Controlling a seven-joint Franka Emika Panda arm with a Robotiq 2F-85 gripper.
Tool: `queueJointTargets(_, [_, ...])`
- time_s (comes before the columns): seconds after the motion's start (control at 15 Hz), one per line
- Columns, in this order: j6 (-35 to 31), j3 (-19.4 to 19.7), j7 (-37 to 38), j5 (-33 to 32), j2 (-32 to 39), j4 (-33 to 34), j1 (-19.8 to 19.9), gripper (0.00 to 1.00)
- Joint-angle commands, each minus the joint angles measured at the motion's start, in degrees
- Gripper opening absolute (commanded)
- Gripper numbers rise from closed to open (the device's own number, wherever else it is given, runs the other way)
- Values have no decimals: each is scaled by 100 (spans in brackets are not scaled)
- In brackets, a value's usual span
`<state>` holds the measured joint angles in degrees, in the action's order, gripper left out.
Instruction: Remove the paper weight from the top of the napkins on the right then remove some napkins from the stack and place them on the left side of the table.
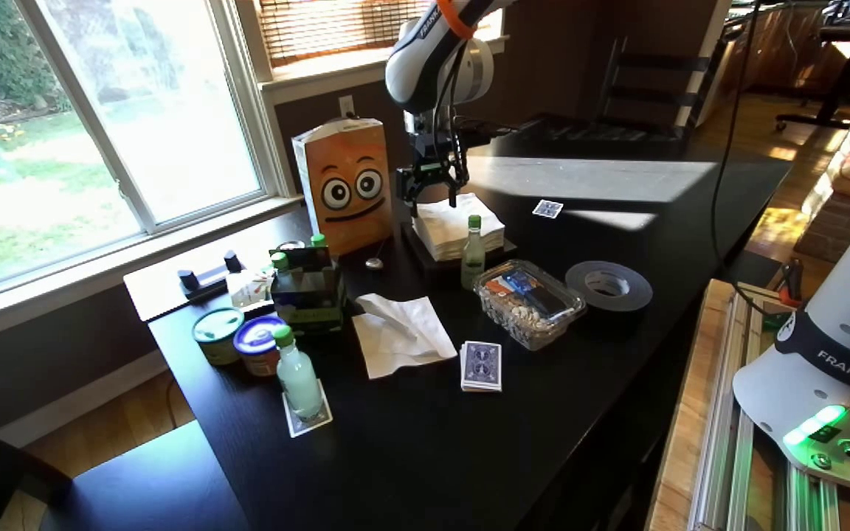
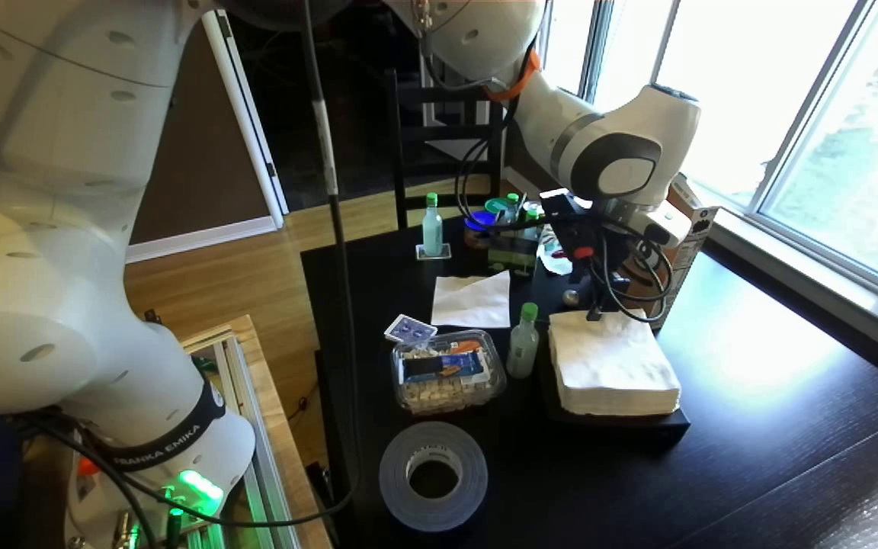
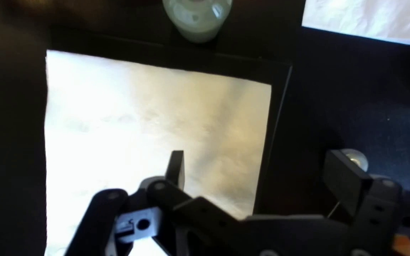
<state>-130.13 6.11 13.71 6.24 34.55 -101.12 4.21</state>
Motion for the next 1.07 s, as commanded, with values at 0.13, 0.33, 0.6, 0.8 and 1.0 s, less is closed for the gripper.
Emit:
queueJointTargets(0.13, [4, 189, 492, -131, 458, 516, -115, 84])
queueJointTargets(0.33, [38, 218, 584, -124, 566, 641, -120, 70])
queueJointTargets(0.6, [73, 237, 650, -103, 652, 741, -110, 63])
queueJointTargets(0.8, [89, 246, 674, -102, 704, 792, -108, 46])
queueJointTargets(1.0, [96, 258, 685, -104, 718, 806, -109, 28])
